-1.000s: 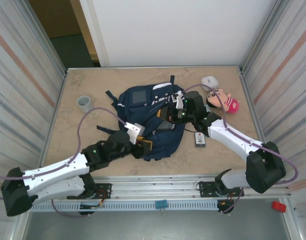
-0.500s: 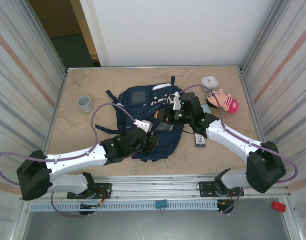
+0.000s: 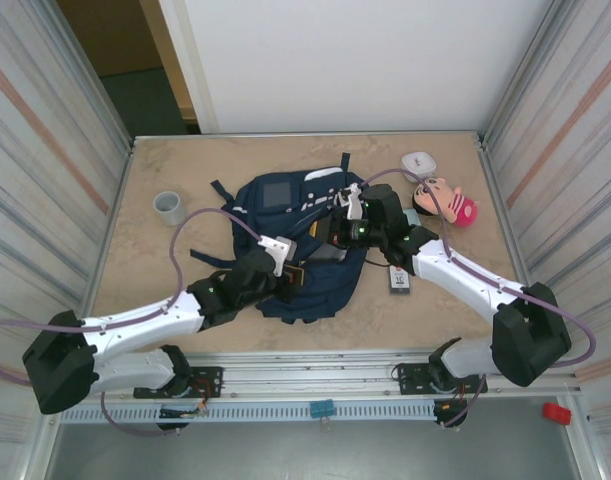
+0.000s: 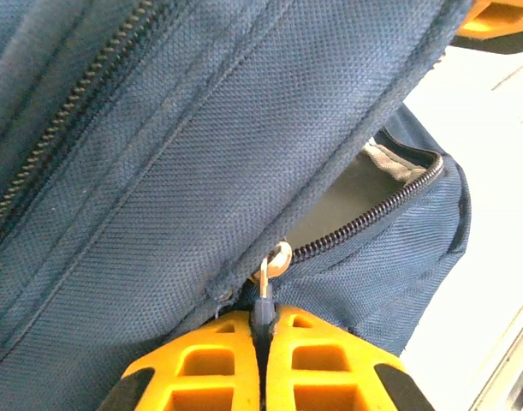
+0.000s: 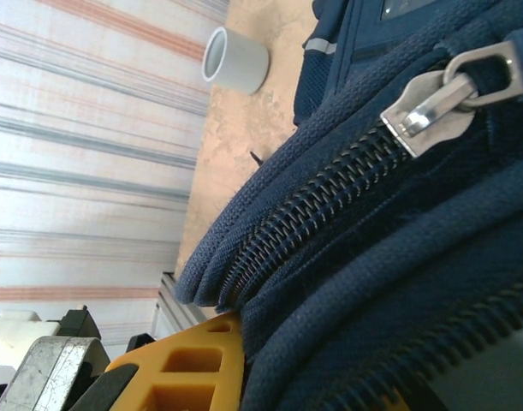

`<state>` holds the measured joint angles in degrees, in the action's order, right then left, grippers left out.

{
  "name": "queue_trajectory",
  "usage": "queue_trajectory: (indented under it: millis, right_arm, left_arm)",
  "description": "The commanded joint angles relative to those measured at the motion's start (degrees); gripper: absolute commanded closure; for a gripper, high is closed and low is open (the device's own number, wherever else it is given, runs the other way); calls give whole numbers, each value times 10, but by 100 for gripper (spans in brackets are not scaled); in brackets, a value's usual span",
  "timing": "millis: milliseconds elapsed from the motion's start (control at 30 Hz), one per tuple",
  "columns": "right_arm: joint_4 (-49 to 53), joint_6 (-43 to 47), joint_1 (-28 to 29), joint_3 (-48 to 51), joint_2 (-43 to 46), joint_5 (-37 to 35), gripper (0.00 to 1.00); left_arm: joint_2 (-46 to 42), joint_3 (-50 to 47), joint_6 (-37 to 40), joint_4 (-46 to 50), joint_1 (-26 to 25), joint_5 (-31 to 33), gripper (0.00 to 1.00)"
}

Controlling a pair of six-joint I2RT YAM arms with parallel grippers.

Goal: Pack books, pencil case, and school supplies into a backpack

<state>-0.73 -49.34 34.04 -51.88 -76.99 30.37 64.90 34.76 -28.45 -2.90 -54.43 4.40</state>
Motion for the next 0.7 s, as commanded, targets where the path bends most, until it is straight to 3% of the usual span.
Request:
queue_trajectory:
  millis: [0, 167, 233, 367, 467, 667]
  right_arm:
    - [-25, 11, 1, -27, 23, 33, 79]
    - [-139, -59, 33, 49, 30, 10, 47]
    - [-157, -65, 54, 67, 28, -25, 46]
    - [-160, -60, 67, 66, 10, -50, 72]
    - [-127, -40, 48, 56, 16, -40, 86]
    - [-33, 7, -43, 29, 44, 44, 94]
  left_arm:
    - [-21, -9, 26, -49, 21, -52, 100]
    - [-18, -18, 36, -96, 27, -107, 100]
    - [-8, -17, 35, -110, 27, -125, 100]
    - [7, -4, 35, -96, 26, -137, 100]
    - [-8, -7, 33, -62, 27, -99, 100]
    - [-68, -49, 36, -14, 52, -74, 100]
